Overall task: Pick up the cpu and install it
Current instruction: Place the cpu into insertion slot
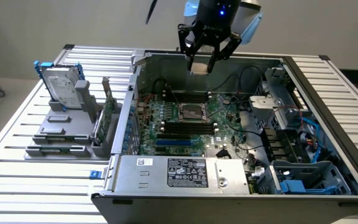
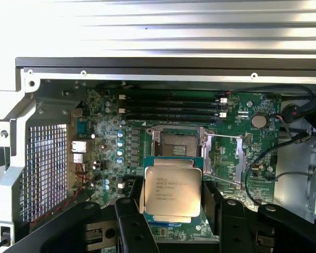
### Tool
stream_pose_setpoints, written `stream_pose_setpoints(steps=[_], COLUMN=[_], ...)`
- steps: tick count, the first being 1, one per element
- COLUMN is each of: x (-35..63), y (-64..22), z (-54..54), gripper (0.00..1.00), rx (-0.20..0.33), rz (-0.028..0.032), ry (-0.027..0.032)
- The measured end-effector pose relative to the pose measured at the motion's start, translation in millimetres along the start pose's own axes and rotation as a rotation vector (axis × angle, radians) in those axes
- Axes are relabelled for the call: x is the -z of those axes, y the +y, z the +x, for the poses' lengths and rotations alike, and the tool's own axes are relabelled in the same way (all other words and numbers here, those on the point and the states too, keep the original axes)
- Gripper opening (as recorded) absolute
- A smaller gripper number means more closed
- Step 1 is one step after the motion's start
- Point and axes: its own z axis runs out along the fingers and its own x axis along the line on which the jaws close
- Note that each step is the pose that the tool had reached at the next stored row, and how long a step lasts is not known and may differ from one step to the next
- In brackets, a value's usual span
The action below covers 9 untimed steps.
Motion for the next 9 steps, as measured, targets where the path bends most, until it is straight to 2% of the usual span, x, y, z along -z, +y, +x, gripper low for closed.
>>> stream_pose_setpoints(steps=[9], x=[-1.3], y=[-0.1], z=[-0.1], gripper=[0.54], rx=[-0.160], rz=[-0.0197], ry=[-0.0051])
